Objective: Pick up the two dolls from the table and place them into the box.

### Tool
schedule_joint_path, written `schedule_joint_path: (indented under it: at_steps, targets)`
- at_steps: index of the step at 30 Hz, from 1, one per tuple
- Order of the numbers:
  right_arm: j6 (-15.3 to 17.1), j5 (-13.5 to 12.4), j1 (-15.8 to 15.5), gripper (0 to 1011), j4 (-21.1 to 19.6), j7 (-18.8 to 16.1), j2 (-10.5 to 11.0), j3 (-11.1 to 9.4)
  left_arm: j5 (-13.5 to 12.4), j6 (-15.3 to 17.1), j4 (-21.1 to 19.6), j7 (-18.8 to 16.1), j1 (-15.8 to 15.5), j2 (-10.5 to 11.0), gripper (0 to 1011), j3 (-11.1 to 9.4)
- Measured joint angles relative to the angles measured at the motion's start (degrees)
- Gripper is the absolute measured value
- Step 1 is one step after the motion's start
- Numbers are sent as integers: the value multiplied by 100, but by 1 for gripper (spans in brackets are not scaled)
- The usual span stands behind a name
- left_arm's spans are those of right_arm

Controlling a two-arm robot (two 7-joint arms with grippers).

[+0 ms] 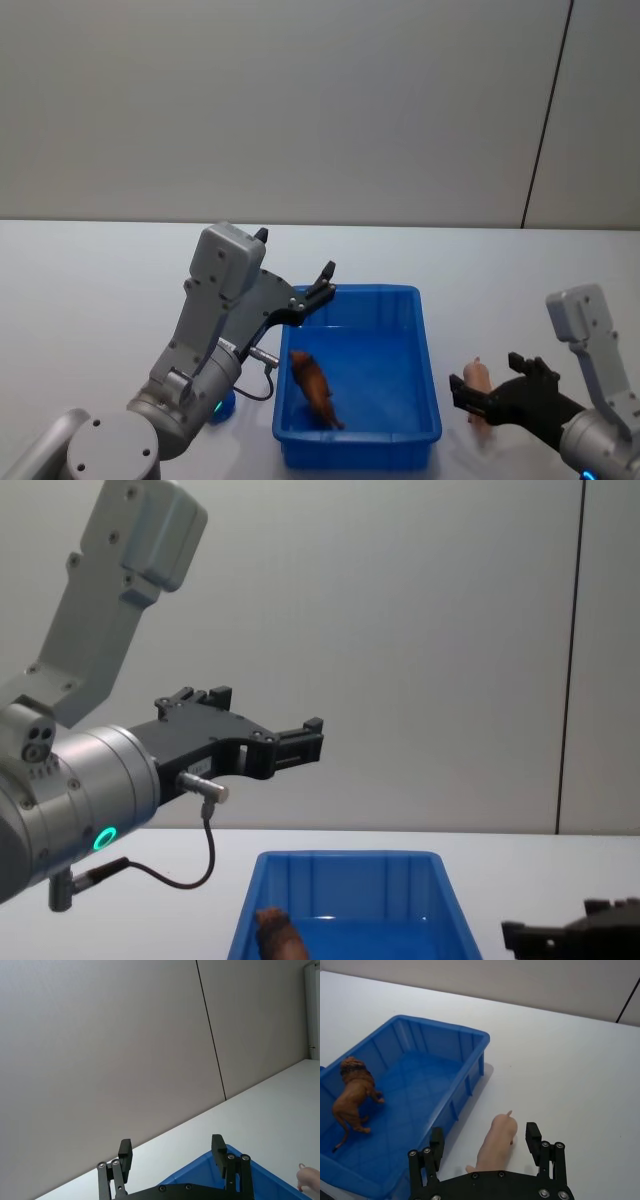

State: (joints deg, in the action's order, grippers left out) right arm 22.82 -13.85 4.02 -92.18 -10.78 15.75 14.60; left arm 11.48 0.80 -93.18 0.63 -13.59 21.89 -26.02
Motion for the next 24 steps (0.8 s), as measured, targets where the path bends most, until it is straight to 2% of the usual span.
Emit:
schedule_joint_path:
  at_steps: [7,19,24]
  targets:
    - [120,-3,14,1001,170,21,-13,2,0,0,0,0,0,0,1000,0]
    - [268,90,178,1001,603,70,-163,83,0,0,0,0,0,0,1001,0]
    - [316,117,251,908,751,117,-224,99,0,0,0,0,0,0,1000,0]
